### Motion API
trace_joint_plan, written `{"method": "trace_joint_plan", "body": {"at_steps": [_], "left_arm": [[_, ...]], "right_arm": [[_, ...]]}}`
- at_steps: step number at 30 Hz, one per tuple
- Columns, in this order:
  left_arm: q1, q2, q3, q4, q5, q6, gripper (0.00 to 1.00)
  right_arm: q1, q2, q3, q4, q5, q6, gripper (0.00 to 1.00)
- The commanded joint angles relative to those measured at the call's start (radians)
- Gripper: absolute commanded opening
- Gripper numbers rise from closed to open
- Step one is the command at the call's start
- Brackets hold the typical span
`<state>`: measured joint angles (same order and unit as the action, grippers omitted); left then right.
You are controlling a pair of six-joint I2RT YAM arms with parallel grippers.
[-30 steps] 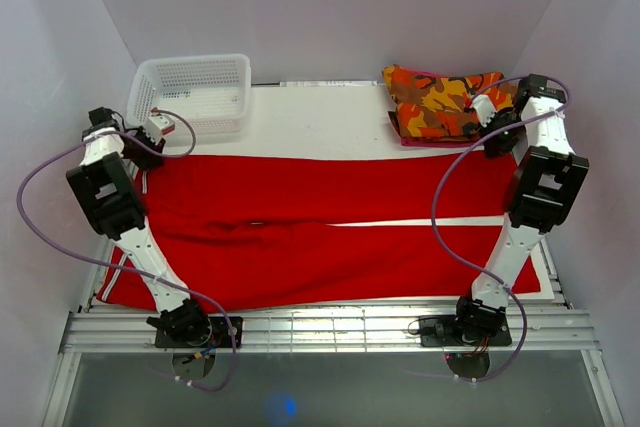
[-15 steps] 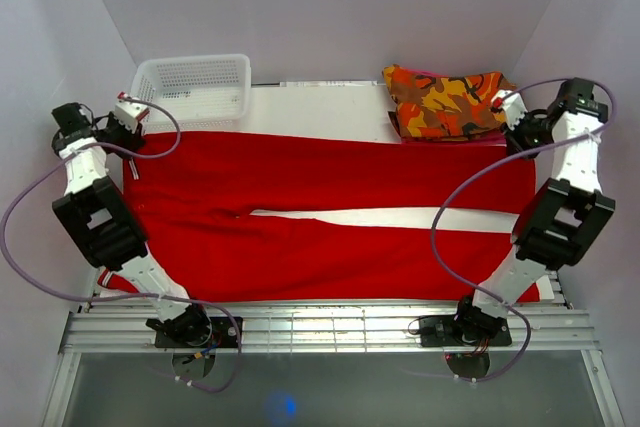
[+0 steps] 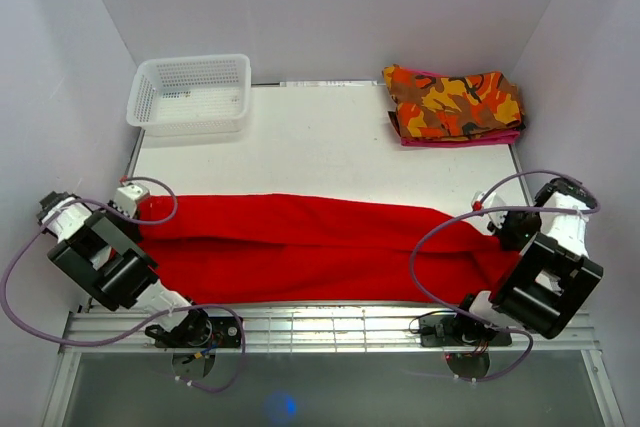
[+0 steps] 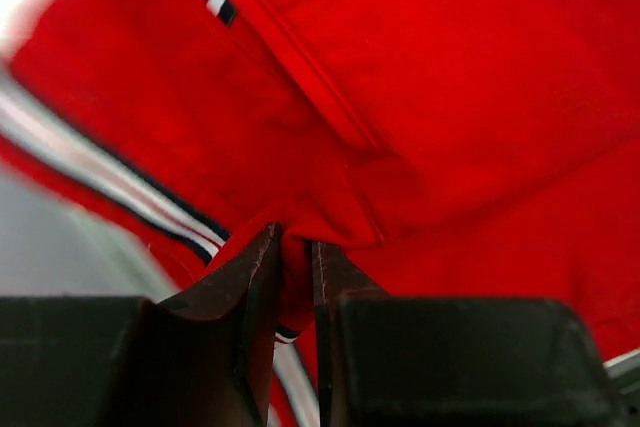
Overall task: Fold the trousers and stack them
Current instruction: Fold the trousers
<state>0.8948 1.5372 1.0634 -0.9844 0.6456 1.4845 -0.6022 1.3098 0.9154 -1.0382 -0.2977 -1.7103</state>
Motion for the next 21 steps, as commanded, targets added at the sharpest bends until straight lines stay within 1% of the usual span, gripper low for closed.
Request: {"method": "trace_joint_plan", "body": {"at_steps": [1, 2, 3, 4, 5, 7, 10, 12, 13, 14, 17, 18, 20, 21], "left_arm": [[0.004, 0.056, -0.071, -0.022, -0.17, 0.063, 0.0], [-0.002, 0.079, -0.074, -0.004, -0.193, -0.007, 0.0], [-0.01, 0.127, -0.077, 0.065, -0.21, -0.062, 0.0], [-0.017, 0.155, -0.074, 0.093, -0.23, -0.105, 0.0], [-0.031, 0.182, -0.068, 0.111, -0.245, -0.183, 0.0], [-0.043, 0.251, -0.04, 0.164, -0.251, -0.268, 0.0], [-0.105, 0.305, -0.02, 0.234, -0.264, -0.409, 0.0], [-0.178, 0.313, -0.014, 0.312, -0.271, -0.466, 0.0], [-0.207, 0.317, -0.008, 0.34, -0.293, -0.53, 0.0], [-0.261, 0.34, 0.022, 0.361, -0.305, -0.565, 0.0], [-0.325, 0.426, 0.12, 0.372, -0.319, -0.683, 0.0], [-0.333, 0.448, 0.2, 0.366, -0.317, -0.711, 0.0], [-0.339, 0.483, 0.288, 0.339, -0.279, -0.766, 0.0], [-0.339, 0.51, 0.373, 0.31, -0.267, -0.78, 0.0]], "right_arm": [[-0.002, 0.048, -0.065, 0.118, 0.097, -0.035, 0.08], [0.001, 0.066, -0.073, 0.166, 0.107, 0.009, 0.08], [0.01, 0.112, -0.079, 0.188, 0.124, 0.032, 0.08], [0.013, 0.14, -0.076, 0.205, 0.158, 0.053, 0.08], [0.016, 0.163, -0.07, 0.219, 0.169, 0.101, 0.08], [0.028, 0.235, -0.031, 0.254, 0.184, 0.152, 0.08], [0.065, 0.313, 0.034, 0.274, 0.178, 0.25, 0.08], [0.091, 0.362, 0.118, 0.276, 0.167, 0.297, 0.08], [0.122, 0.379, 0.146, 0.276, 0.16, 0.339, 0.08], [0.137, 0.393, 0.199, 0.276, 0.158, 0.356, 0.08], [0.185, 0.442, 0.281, 0.277, 0.151, 0.414, 0.08], [0.193, 0.465, 0.342, 0.273, 0.149, 0.426, 0.08], [0.203, 0.485, 0.407, 0.245, 0.14, 0.446, 0.08], [0.202, 0.5, 0.468, 0.231, 0.135, 0.448, 0.08]]}}
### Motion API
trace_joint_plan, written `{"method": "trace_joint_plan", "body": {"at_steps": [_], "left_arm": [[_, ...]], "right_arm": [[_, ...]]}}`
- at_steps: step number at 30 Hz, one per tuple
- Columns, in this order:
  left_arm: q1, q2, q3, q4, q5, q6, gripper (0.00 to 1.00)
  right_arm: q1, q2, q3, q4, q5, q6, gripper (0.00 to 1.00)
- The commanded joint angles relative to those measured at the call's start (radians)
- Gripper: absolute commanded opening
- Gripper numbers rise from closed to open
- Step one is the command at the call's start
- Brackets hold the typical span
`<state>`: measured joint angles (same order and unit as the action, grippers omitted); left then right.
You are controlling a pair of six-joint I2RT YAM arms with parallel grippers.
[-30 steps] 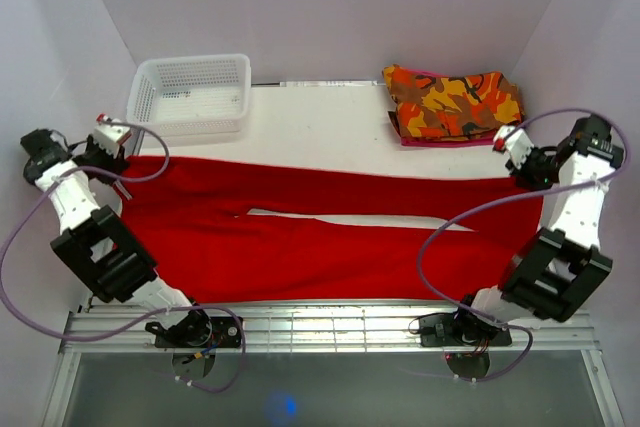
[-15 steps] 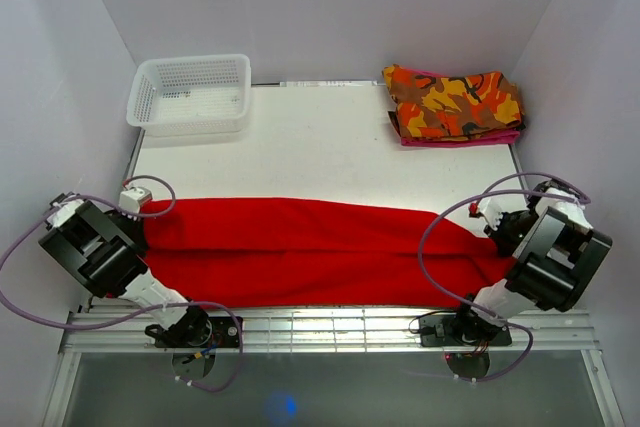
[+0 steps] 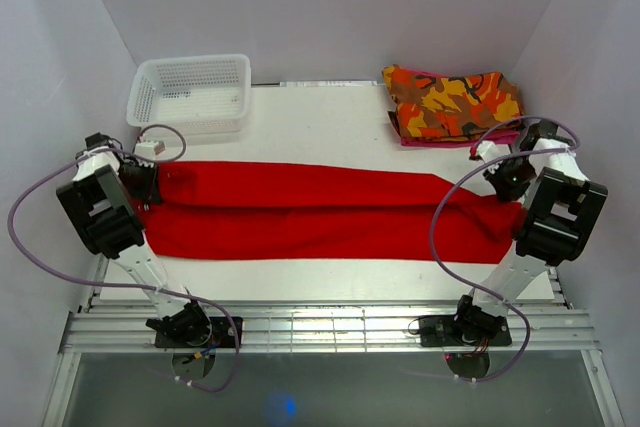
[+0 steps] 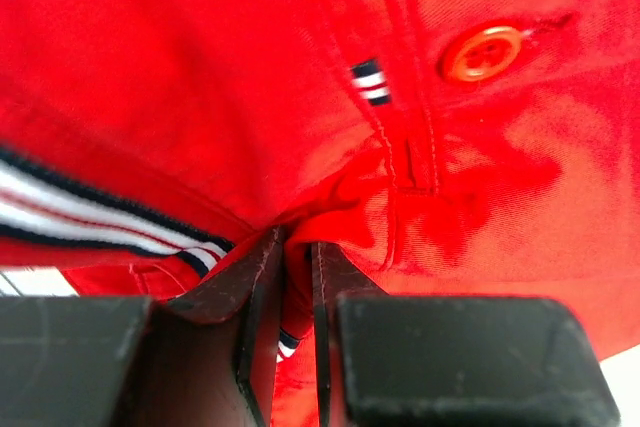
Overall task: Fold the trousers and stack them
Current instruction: Fold the trousers
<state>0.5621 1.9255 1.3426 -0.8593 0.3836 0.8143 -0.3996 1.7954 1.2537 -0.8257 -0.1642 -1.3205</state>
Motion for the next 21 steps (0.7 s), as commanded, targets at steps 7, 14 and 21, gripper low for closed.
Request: {"method": "trace_joint_plan", "body": {"at_steps": [7, 14, 21], "left_arm": [[-0.001, 0.125, 0.419, 0.077, 0.095, -0.135, 0.0], [0.045, 0.017, 0.553, 0.134, 0.239, -0.179, 0.0], [0.14, -0.104, 0.397, 0.044, 0.314, 0.057, 0.0]], "right_arm": [[-0.01, -0.04, 0.24, -0.02, -0.03, 0.007, 0.08], [-0.065, -0.125, 0.288, -0.03, -0.107, -0.043, 0.08], [-0.165, -0.312, 0.059, -0.056, -0.126, -0.242, 0.08]]}}
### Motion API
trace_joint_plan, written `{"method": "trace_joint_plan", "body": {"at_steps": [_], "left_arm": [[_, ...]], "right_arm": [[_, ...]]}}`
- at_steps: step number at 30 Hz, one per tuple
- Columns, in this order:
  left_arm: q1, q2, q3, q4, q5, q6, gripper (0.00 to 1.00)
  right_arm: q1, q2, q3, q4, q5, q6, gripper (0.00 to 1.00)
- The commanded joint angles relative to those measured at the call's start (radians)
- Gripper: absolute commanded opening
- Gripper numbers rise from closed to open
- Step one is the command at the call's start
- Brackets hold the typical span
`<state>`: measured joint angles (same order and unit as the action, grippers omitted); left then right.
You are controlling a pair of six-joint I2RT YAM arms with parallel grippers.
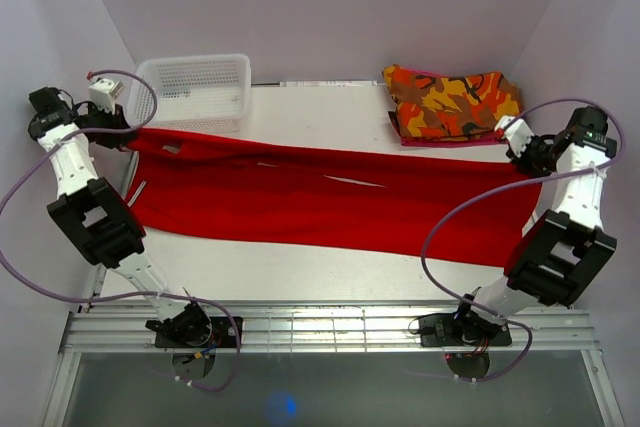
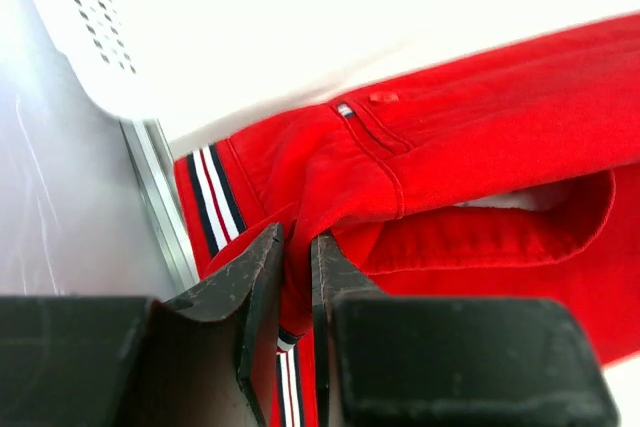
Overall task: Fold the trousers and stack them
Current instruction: Fold the trousers
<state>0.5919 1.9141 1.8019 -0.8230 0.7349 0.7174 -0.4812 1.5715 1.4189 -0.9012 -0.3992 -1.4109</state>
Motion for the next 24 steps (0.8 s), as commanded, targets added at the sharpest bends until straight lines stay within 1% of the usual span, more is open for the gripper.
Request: {"method": "trace_joint_plan", "body": {"at_steps": [1, 2, 3, 4, 5, 6, 7, 8, 9, 10, 11, 12, 13, 15, 18, 21, 24], "left_arm": [[0.129, -0.102, -0.081, -0.026, -0.034, 0.193, 0.0], [0.17, -0.118, -0.099, -0.056, -0.026, 0.277, 0.0], [0.193, -0.124, -0.14, -0.127, -0.017, 0.331, 0.0], [0.216, -0.13, -0.169, -0.158, -0.02, 0.387, 0.0], [0.241, -0.138, -0.211, -0.171, -0.07, 0.462, 0.0], [0.246, -0.145, -0.258, -0.163, -0.11, 0.491, 0.0], [0.249, -0.159, -0.368, -0.144, -0.144, 0.516, 0.0], [0.249, -0.165, -0.43, -0.111, -0.205, 0.53, 0.0], [0.247, -0.177, -0.49, -0.011, -0.227, 0.519, 0.0], [0.235, -0.178, -0.591, 0.045, -0.248, 0.501, 0.0], [0.224, -0.172, -0.63, 0.086, -0.277, 0.481, 0.0], [0.211, -0.156, -0.662, 0.146, -0.349, 0.443, 0.0], [0.191, -0.123, -0.703, 0.166, -0.377, 0.429, 0.0], [0.187, -0.092, -0.72, 0.209, -0.428, 0.377, 0.0], [0.189, -0.053, -0.704, 0.234, -0.457, 0.344, 0.0], [0.189, -0.059, -0.655, 0.228, -0.43, 0.318, 0.0], [0.187, -0.079, -0.59, 0.185, -0.367, 0.312, 0.0]], "right_arm": [[-0.097, -0.108, -0.144, 0.022, 0.114, -0.183, 0.08], [-0.109, -0.143, -0.179, 0.024, 0.115, -0.23, 0.08], [-0.134, -0.155, -0.246, 0.028, 0.122, -0.249, 0.08], [-0.141, -0.166, -0.279, 0.034, 0.135, -0.266, 0.08], [-0.148, -0.177, -0.314, 0.044, 0.144, -0.279, 0.08], [-0.151, -0.195, -0.351, 0.089, 0.155, -0.295, 0.08], [-0.151, -0.202, -0.427, 0.122, 0.169, -0.295, 0.08], [-0.149, -0.209, -0.466, 0.154, 0.174, -0.298, 0.08], [-0.137, -0.209, -0.503, 0.233, 0.192, -0.299, 0.08], [-0.125, -0.206, -0.567, 0.272, 0.212, -0.293, 0.08], [-0.113, -0.182, -0.587, 0.298, 0.232, -0.287, 0.08], [-0.094, -0.168, -0.6, 0.326, 0.258, -0.267, 0.08], [-0.086, -0.151, -0.597, 0.331, 0.264, -0.252, 0.08], [-0.079, -0.107, -0.577, 0.331, 0.275, -0.224, 0.08], [-0.077, -0.067, -0.512, 0.309, 0.266, -0.174, 0.08], [-0.076, -0.064, -0.474, 0.283, 0.252, -0.163, 0.08], [-0.077, -0.083, -0.456, 0.282, 0.234, -0.166, 0.08]]}}
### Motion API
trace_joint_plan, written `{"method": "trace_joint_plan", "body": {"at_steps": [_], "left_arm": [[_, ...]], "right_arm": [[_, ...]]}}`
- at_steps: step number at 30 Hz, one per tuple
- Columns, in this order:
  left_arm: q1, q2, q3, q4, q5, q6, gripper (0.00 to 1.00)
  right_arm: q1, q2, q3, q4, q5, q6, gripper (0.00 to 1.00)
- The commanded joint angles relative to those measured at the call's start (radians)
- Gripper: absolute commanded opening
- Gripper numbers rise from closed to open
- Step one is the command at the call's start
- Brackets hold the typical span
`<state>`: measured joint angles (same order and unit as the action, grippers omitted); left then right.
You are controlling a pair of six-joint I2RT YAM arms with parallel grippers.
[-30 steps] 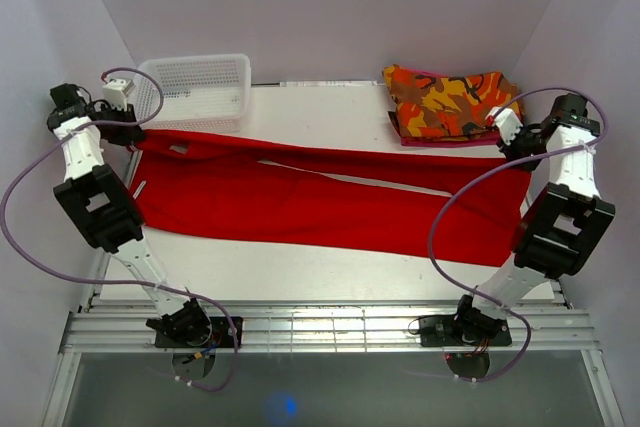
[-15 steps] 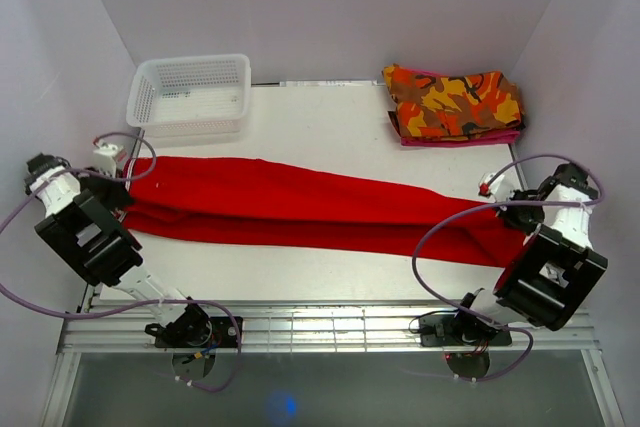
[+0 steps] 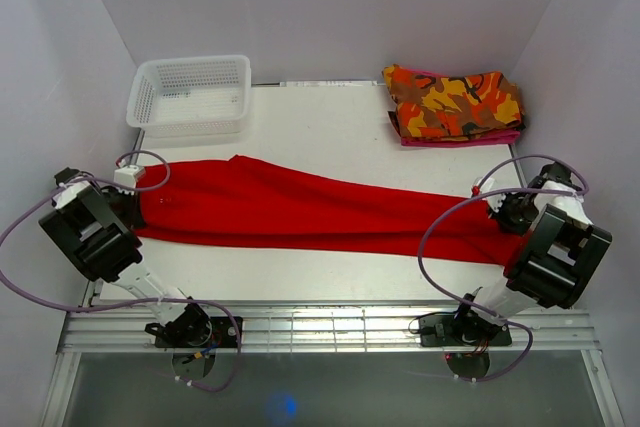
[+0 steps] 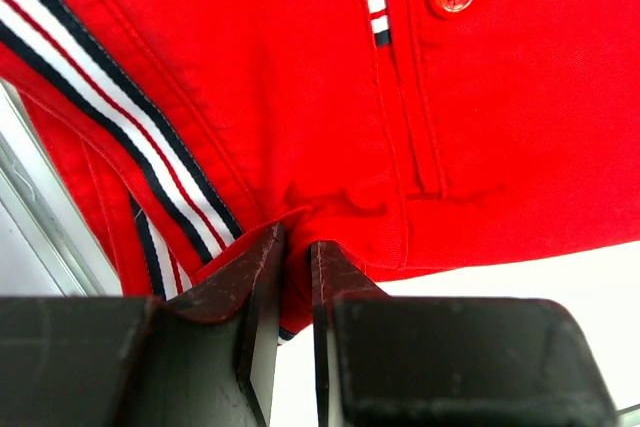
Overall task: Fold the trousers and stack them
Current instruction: Fold the trousers
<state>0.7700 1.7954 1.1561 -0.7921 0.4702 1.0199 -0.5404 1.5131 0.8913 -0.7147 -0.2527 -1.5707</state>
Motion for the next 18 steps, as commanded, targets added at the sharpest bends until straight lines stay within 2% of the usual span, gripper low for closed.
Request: {"method": "trace_joint_plan", "body": {"at_steps": [1, 3, 4, 5, 6, 8, 9, 10, 12, 15, 16, 18], "left_arm": [[0.011, 0.033, 0.069, 0.14, -0.087, 0.012, 0.0], [0.011, 0.018, 0.105, 0.091, -0.065, 0.046, 0.02], [0.012, 0.013, 0.112, 0.071, -0.062, 0.069, 0.06], [0.014, 0.009, 0.122, 0.051, -0.061, 0.113, 0.15], [0.017, -0.008, 0.146, 0.0, -0.044, 0.137, 0.22], [0.037, -0.033, 0.174, -0.062, 0.001, 0.19, 0.47], [0.038, -0.051, 0.18, -0.097, 0.037, 0.222, 0.8], [0.038, -0.092, 0.2, -0.117, 0.057, 0.235, 0.89], [0.035, -0.126, 0.241, -0.218, 0.149, 0.288, 0.93], [-0.001, -0.171, 0.345, -0.344, 0.237, 0.295, 0.94], [-0.039, -0.179, 0.362, -0.363, 0.242, 0.284, 0.94], [-0.096, -0.2, 0.353, -0.366, 0.237, 0.246, 0.94]], "right_arm": [[-0.018, -0.03, 0.081, 0.087, 0.081, -0.006, 0.08], [-0.018, -0.039, 0.106, 0.026, 0.079, -0.023, 0.08], [-0.018, -0.042, 0.109, 0.002, 0.082, -0.034, 0.08], [-0.018, -0.053, 0.11, -0.018, 0.087, -0.043, 0.14], [-0.018, -0.062, 0.107, -0.046, 0.098, -0.049, 0.32], [-0.027, -0.095, 0.11, -0.083, 0.086, -0.072, 0.56], [-0.036, -0.106, 0.118, -0.118, 0.057, -0.08, 0.91], [-0.038, -0.119, 0.141, -0.132, 0.041, -0.075, 0.97], [-0.038, -0.137, 0.185, -0.17, -0.012, -0.045, 0.9], [-0.038, -0.114, 0.348, -0.293, -0.098, 0.018, 0.9], [-0.038, -0.099, 0.441, -0.357, -0.117, 0.067, 0.9], [-0.038, -0.05, 0.52, -0.399, -0.152, 0.128, 0.9]]}}
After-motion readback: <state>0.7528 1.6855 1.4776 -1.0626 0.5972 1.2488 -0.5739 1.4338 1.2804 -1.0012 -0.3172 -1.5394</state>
